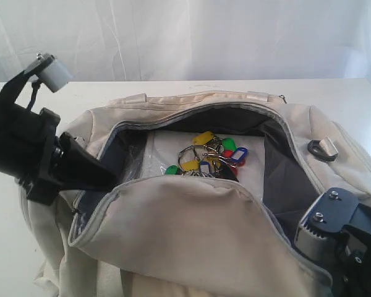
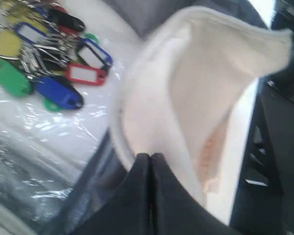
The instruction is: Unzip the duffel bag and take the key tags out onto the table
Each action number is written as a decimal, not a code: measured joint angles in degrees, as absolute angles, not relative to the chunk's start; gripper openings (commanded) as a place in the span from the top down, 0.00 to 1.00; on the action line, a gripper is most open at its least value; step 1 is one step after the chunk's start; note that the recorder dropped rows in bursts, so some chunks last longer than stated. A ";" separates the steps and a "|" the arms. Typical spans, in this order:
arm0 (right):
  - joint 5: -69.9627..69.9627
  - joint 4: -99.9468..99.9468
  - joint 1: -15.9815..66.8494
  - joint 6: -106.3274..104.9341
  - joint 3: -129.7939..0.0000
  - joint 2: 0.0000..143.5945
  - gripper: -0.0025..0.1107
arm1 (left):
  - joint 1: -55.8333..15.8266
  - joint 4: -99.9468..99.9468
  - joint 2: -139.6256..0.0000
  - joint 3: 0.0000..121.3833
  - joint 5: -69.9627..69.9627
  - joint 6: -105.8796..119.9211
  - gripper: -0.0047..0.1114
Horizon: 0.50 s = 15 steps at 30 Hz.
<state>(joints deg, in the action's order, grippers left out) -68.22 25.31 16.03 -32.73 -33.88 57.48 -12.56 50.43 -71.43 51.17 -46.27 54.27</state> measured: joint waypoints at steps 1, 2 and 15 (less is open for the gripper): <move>-68.22 25.31 16.03 -32.73 -33.74 57.48 0.54 | -12.56 51.13 -71.43 51.17 -44.72 54.27 0.96; -68.22 25.19 16.03 -32.85 -33.62 57.48 0.53 | -12.56 51.72 -71.43 51.17 -43.66 54.27 0.96; -68.67 25.39 16.03 -33.57 -33.76 57.38 0.41 | -12.56 53.93 -77.86 51.17 -61.75 57.16 0.96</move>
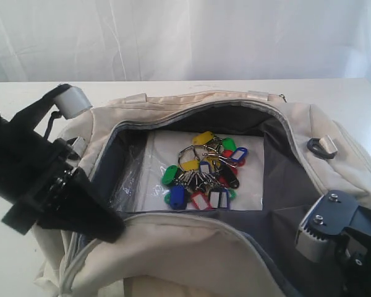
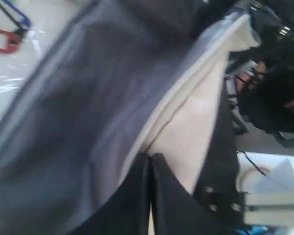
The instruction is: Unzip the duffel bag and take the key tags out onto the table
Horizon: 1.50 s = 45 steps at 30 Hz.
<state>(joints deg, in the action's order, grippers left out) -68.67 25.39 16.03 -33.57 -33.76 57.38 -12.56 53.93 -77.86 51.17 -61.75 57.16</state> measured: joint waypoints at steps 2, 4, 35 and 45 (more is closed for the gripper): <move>-69.09 25.81 16.03 -32.62 -34.93 57.11 0.41 | -12.56 53.93 -77.86 51.17 -64.45 57.46 0.96; -69.43 27.18 16.03 -31.53 -37.01 56.52 0.41 | -12.60 54.11 -77.86 51.17 -64.45 57.51 0.96; -69.02 23.01 16.03 -25.39 -56.94 53.99 0.98 | -13.47 58.46 -70.53 50.51 -64.45 55.94 0.96; -63.15 10.44 16.03 -15.57 -56.94 52.31 0.98 | -15.32 47.88 -73.68 63.77 -60.12 42.05 0.96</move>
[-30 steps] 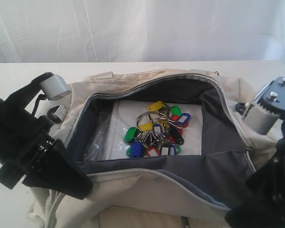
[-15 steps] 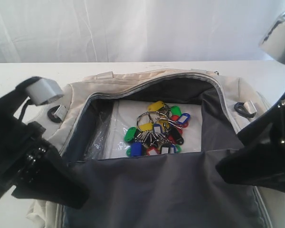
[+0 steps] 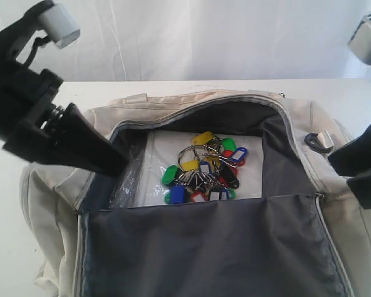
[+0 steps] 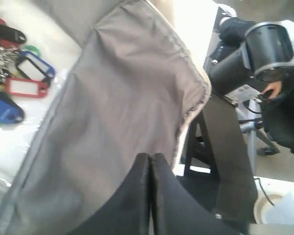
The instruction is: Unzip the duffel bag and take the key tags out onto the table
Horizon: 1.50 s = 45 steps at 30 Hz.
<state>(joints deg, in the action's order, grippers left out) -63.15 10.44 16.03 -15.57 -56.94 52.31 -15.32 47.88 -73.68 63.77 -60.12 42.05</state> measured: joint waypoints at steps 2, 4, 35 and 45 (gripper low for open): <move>-62.63 10.44 16.03 -15.46 -56.71 51.44 0.98 | -17.31 45.57 -75.82 66.96 -57.60 39.18 0.96; -61.91 10.44 16.03 -15.46 -55.72 50.32 0.98 | -19.87 42.09 -78.73 69.70 -54.94 35.93 0.96; -45.21 8.89 16.03 -15.46 -43.39 46.07 0.98 | -28.43 14.37 -119.90 96.64 -35.23 2.00 0.44; -45.21 8.89 16.03 -15.46 -43.39 46.07 0.98 | -28.43 22.57 -120.04 96.64 -39.54 1.80 0.62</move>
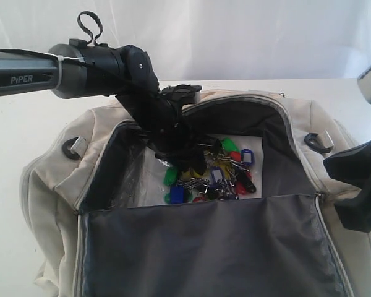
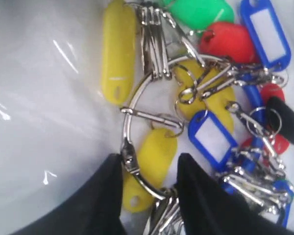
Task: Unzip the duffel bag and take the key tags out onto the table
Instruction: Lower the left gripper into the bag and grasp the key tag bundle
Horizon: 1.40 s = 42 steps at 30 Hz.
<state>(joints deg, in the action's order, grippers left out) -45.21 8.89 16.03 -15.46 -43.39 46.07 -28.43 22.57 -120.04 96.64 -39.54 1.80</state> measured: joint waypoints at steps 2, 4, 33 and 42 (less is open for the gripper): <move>-45.21 8.89 16.03 -15.46 -43.39 46.07 0.98 | -28.43 22.83 -120.04 96.64 -40.54 1.80 0.59; -45.21 8.89 16.03 -15.46 -43.39 46.07 0.98 | -28.43 22.83 -120.04 96.64 -41.91 2.00 0.53; -44.78 8.89 16.03 -14.95 -43.39 46.07 0.98 | -39.05 4.87 -123.93 104.67 -47.00 40.85 0.45; -44.78 8.89 16.03 -14.95 -43.39 46.07 0.98 | -39.89 -10.79 -123.98 104.78 -45.35 27.24 0.93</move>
